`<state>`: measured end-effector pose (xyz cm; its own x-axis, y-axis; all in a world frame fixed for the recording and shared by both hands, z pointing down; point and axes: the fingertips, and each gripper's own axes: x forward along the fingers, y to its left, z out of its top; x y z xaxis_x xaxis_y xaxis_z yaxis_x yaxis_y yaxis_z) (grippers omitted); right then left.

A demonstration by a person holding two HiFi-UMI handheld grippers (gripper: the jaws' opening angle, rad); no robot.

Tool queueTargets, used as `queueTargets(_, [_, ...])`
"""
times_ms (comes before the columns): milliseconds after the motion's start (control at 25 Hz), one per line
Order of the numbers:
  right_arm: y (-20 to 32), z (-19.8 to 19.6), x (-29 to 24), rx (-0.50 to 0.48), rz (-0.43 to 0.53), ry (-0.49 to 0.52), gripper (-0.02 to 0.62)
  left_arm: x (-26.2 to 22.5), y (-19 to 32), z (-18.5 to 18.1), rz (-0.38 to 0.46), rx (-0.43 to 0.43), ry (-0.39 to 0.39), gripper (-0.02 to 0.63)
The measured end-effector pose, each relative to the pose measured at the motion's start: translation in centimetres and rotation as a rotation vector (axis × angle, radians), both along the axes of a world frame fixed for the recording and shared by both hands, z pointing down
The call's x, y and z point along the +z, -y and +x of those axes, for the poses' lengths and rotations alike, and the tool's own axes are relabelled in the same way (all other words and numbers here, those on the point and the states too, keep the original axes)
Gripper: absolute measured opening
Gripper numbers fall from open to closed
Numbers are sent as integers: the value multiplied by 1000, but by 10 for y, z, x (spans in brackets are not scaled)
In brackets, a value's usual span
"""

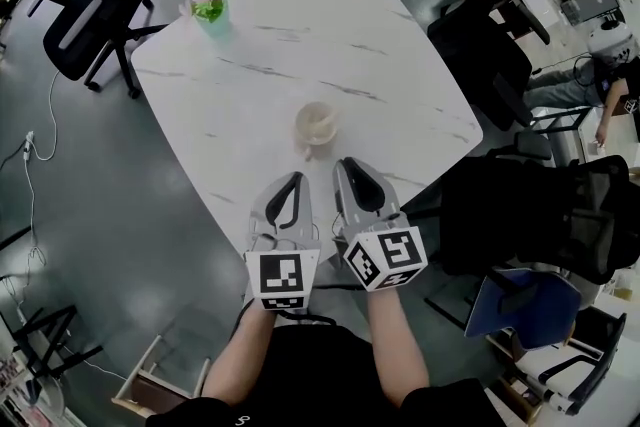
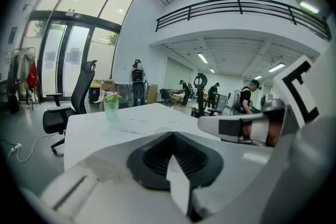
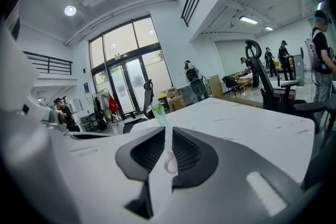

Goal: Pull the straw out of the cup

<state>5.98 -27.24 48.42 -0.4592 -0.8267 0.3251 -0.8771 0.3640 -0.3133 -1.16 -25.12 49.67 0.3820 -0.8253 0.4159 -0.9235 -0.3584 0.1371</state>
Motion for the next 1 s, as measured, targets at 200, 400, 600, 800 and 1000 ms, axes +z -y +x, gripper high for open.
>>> queueTargets(200, [15, 3, 10, 15, -17, -1, 58, 7, 11, 1, -15, 7, 2, 2])
queueTargets(400, [31, 3, 21, 27, -34, 1, 78, 16, 18, -1, -38, 9, -1, 1])
queueTargets(600, [45, 3, 33, 39, -52, 2, 101, 23, 26, -3, -53, 14, 5, 2])
queueTargets(800, [57, 5, 45, 53, -68, 5, 112, 30, 32, -5, -69, 18, 8, 2])
queueTargets(1000, [68, 4, 62, 51, -91, -13, 138, 34, 37, -6, -81, 24, 16, 2])
